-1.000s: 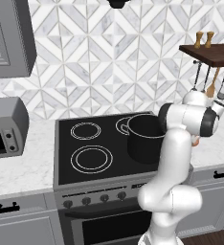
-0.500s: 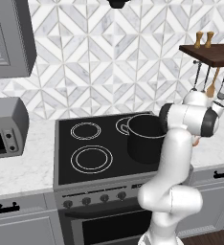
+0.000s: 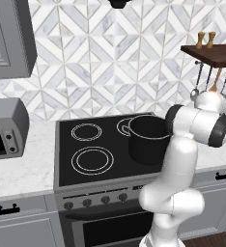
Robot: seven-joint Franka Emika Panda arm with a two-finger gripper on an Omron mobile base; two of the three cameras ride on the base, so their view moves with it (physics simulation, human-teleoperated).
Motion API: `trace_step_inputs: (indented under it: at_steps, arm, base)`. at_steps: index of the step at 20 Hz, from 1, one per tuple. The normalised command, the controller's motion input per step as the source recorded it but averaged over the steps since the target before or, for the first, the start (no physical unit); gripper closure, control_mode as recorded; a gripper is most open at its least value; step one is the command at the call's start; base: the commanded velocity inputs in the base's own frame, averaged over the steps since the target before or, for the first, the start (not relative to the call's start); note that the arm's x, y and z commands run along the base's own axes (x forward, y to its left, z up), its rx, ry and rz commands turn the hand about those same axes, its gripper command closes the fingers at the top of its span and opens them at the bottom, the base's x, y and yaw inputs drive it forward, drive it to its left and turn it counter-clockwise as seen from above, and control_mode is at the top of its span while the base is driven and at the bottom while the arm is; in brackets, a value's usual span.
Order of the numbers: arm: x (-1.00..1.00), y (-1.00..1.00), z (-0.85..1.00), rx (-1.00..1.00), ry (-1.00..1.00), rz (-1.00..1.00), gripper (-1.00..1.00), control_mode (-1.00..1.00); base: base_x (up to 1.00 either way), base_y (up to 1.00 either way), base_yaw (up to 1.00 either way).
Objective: Put the onion and lime in the pot. Retrieve the spatula and lightly stir the vegetables in the pot.
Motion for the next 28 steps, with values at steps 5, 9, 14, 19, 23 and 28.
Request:
trace_step_inputs:
  at_steps: [5,9,14,19,23,28]
  arm:
    - [-0.66,0.27,1.00,0.00,-0.14,-0.16,1.00,-1.00]
    - [-0.56,0.53,1.00,0.00,-0.08,-0.15,1.00,-1.00]
    - [-0.16,0.96,0.96,0.00,-0.01,-0.06,1.00,-1.00]
    - [0.05,1.00,0.51,-0.04,0.01,-0.01,1.00,-1.00]
    - [0.37,1.00,0.04,-0.02,0.10,-0.01,1.00,-1.00]
    - [0.57,0.79,-0.17,0.00,0.18,-0.03,1.00,-1.00]
  base:
    - [0.00,0.00,0.00]
    - [0.00,0.00,0.00]
    - [0.00,0.00,0.00]
    - [0.00,0.00,0.00]
    - [0.00,0.00,0.00]
    - [0.00,0.00,0.00]
